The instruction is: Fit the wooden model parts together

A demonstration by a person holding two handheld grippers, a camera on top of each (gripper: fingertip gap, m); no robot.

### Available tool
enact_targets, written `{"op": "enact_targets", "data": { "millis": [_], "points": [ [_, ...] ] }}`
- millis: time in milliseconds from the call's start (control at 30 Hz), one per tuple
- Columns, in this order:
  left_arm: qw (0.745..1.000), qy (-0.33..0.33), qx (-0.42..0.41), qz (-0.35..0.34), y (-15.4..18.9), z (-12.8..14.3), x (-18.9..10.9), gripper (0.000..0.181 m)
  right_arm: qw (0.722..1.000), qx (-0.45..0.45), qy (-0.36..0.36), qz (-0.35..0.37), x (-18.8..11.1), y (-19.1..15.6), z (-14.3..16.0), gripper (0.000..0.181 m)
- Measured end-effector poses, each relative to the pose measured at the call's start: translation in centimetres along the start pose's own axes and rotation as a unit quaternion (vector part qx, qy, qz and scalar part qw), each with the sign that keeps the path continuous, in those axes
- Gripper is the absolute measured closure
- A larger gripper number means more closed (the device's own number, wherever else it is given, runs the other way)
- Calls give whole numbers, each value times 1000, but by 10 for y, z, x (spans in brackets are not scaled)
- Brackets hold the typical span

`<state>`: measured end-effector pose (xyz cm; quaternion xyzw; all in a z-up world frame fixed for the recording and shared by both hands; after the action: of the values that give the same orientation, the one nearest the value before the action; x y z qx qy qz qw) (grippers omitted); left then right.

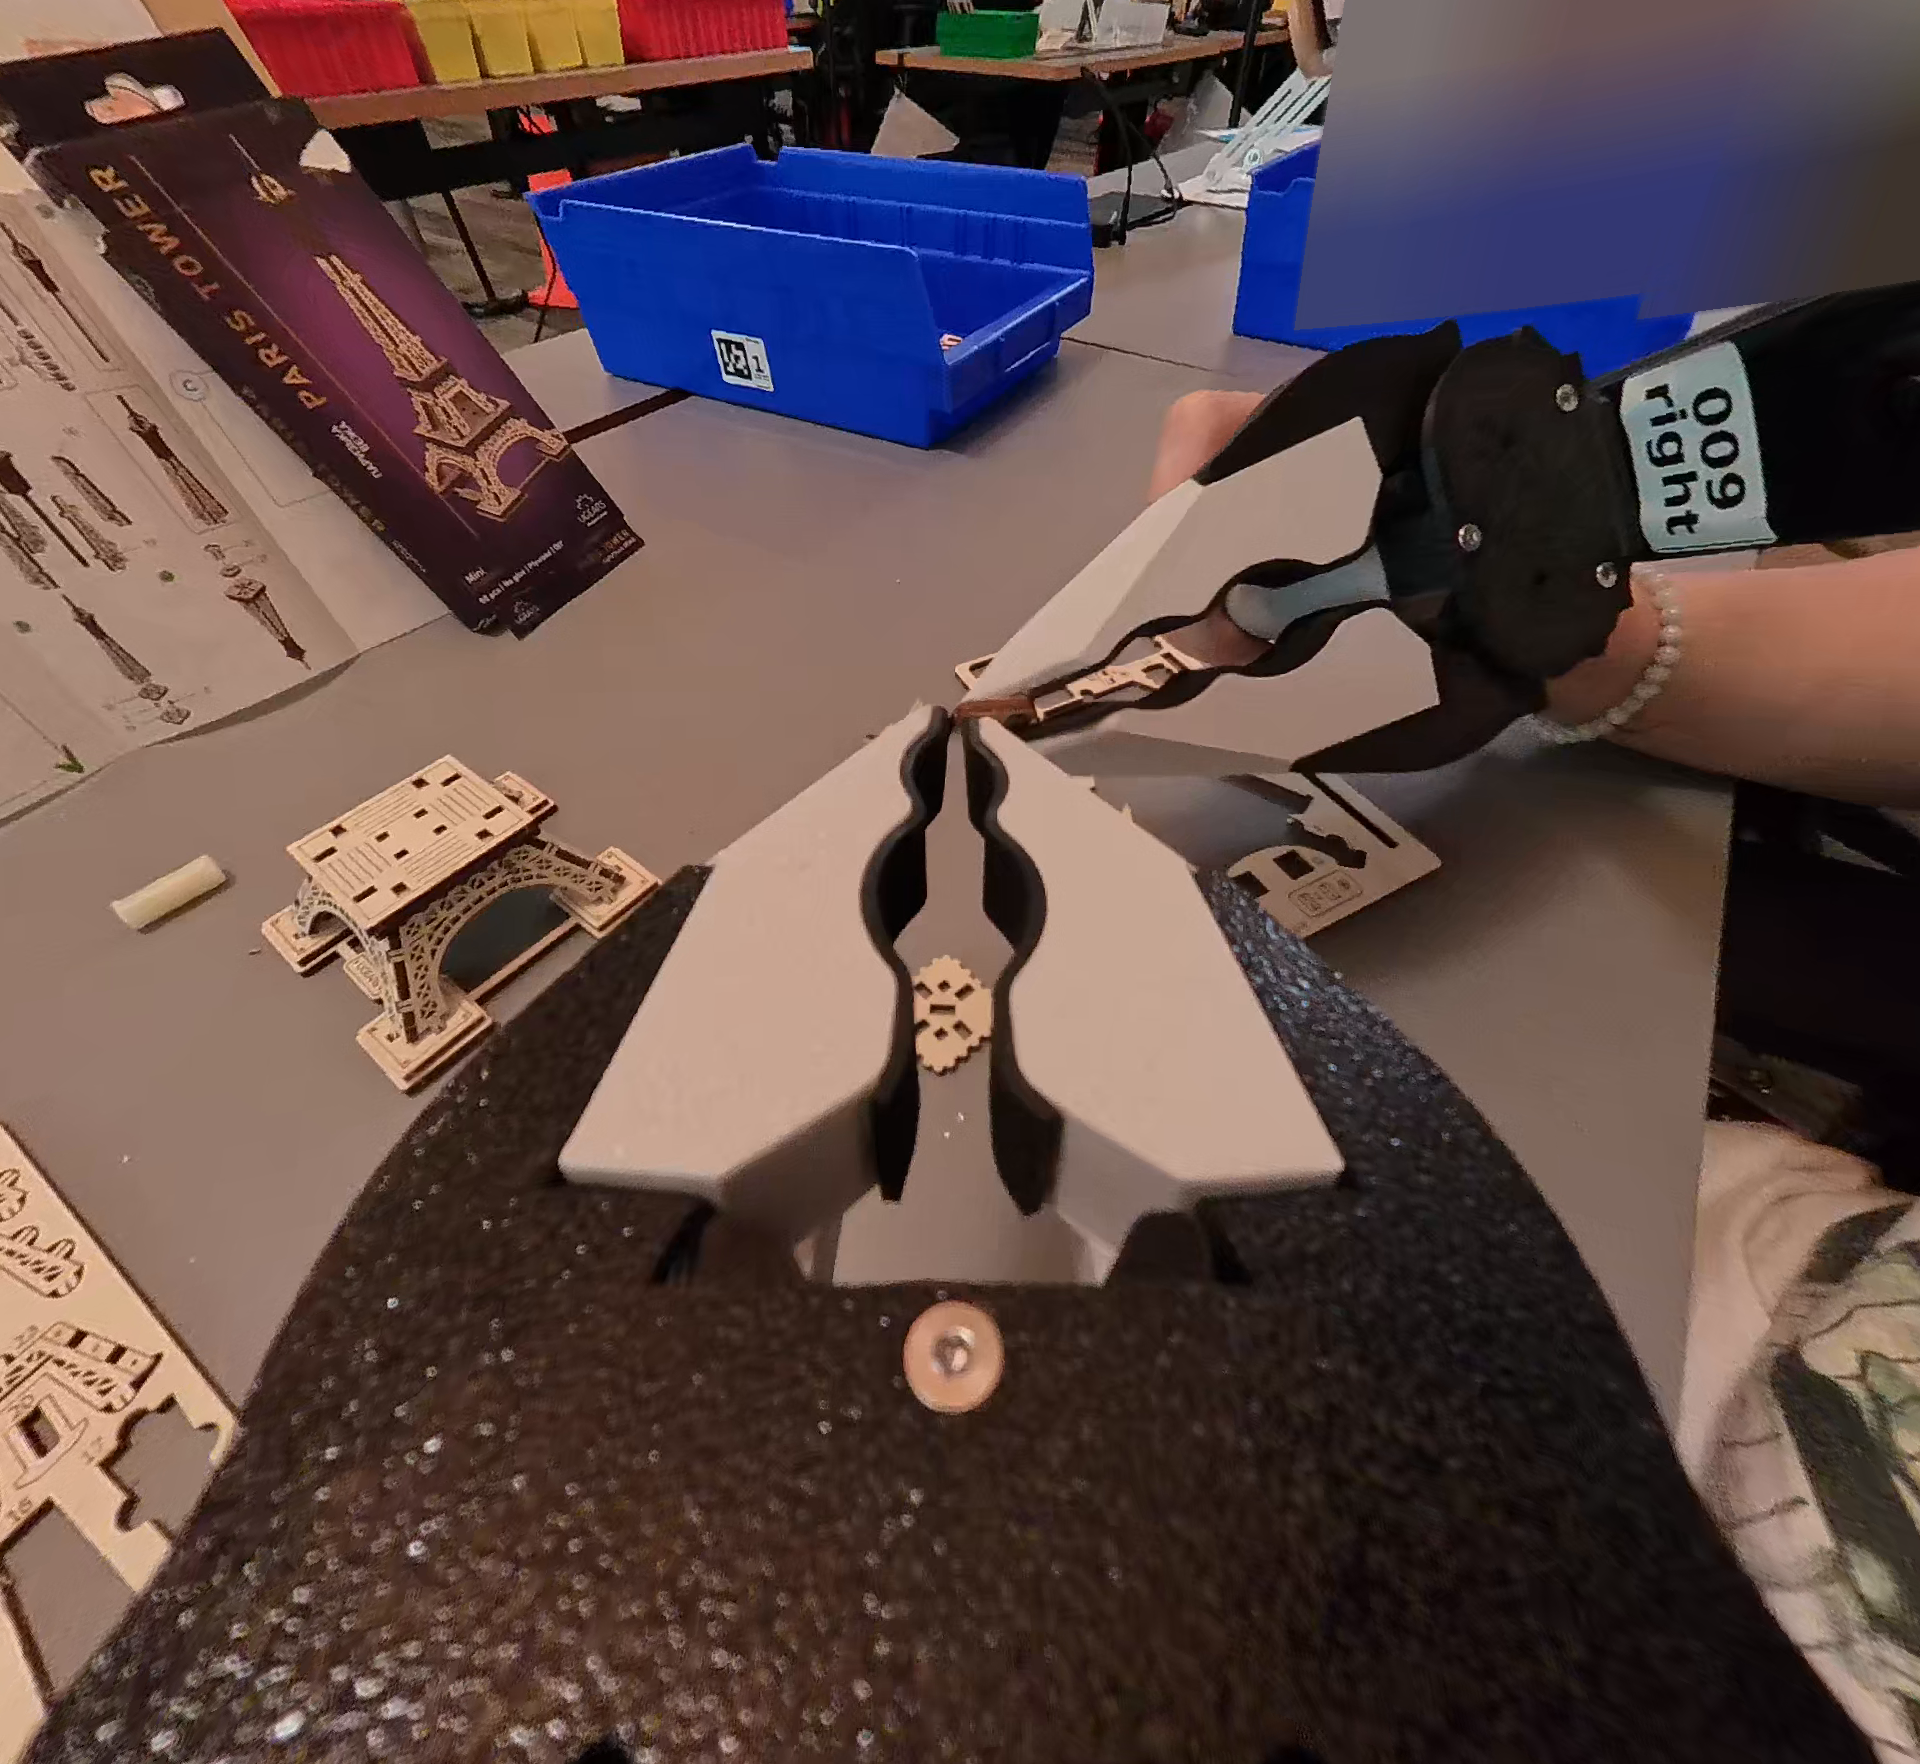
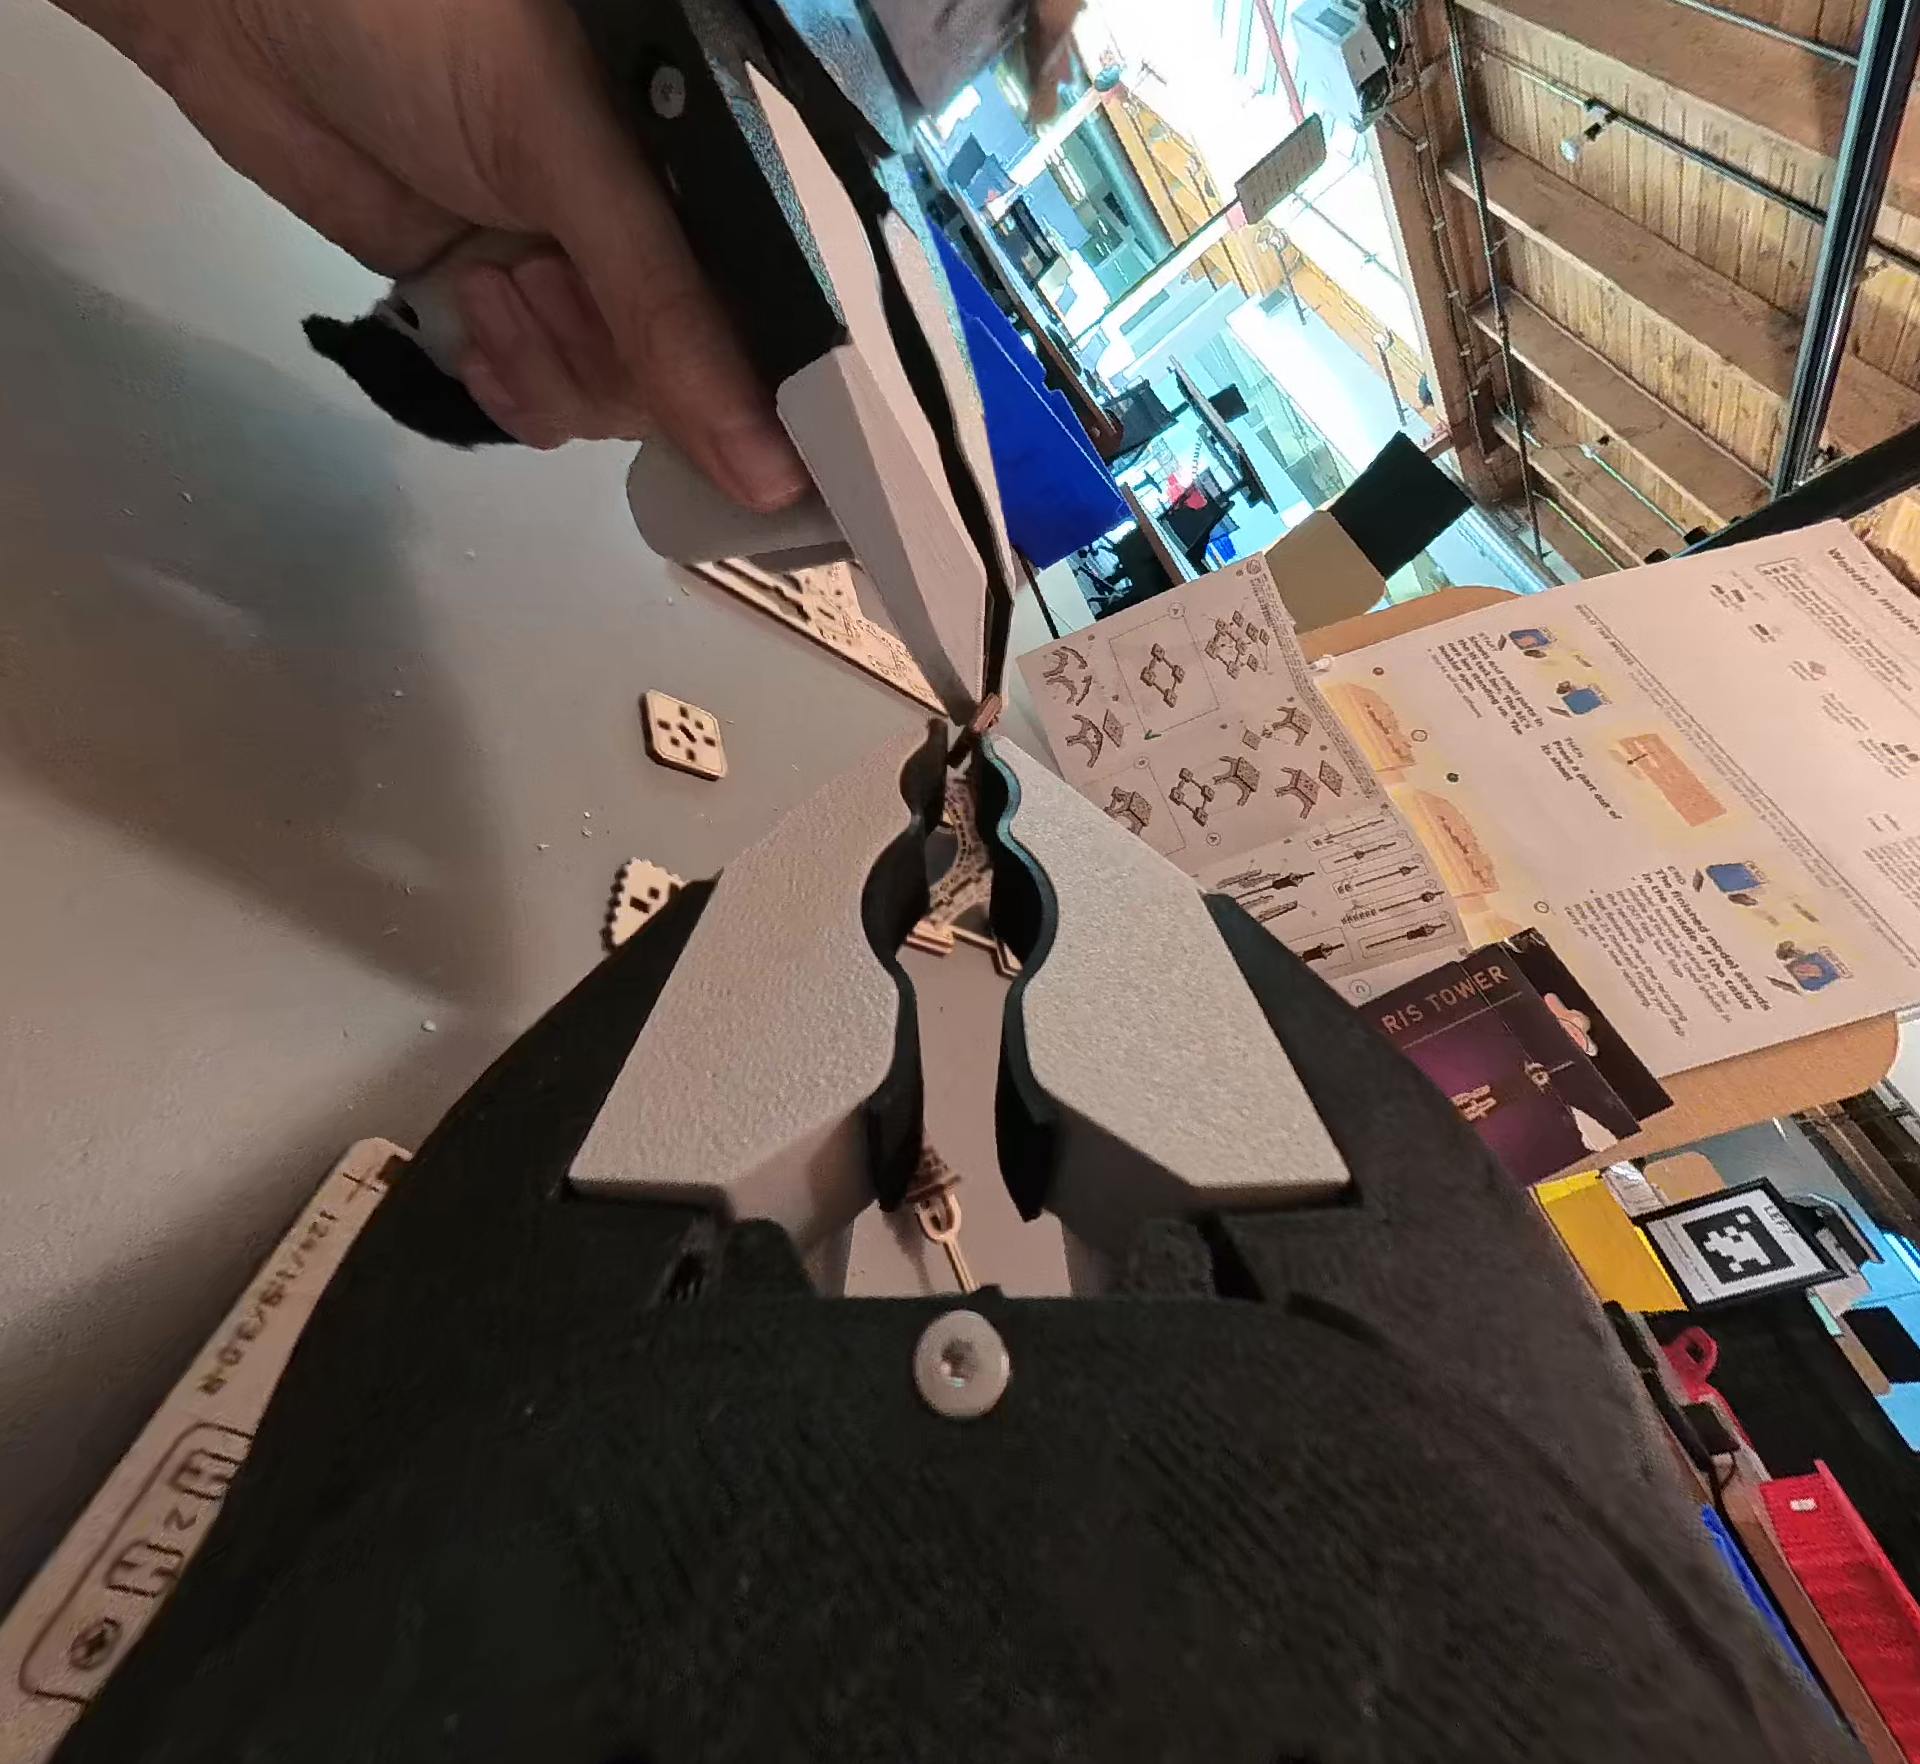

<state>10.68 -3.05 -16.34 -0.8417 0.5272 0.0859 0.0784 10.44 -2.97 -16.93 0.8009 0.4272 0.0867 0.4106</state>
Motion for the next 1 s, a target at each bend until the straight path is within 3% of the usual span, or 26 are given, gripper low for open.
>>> {"op": "enact_targets", "data": {
  "millis": [300,567,700,1000],
  "points": [
    [996,34,80,24,-2,-7,-9,167,988,-141,-51,33,0,-1,8,181],
    [973,-63,180,132,3,15,-20,168,963,-262,-68,-2,5,-24,1,181],
    [957,-106,209,168,6,32,-20,172,959,-274,-71,-26,8,-34,3,181],
    [957,-127,166,203,12,45,-26,175,958,-271,-63,-66,12,-50,2,181]
  ]
}}
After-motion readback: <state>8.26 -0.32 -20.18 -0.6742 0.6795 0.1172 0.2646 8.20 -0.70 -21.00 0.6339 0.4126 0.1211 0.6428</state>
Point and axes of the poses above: each gripper's, where its closed fingertips meet, x out along the fingers, z out of its underside, y = z × x across the jaws, the point moved 1 cm from there along -x, back along the fingers, and after that the axes turned 11 degrees about -z, right-handed, at the moved point
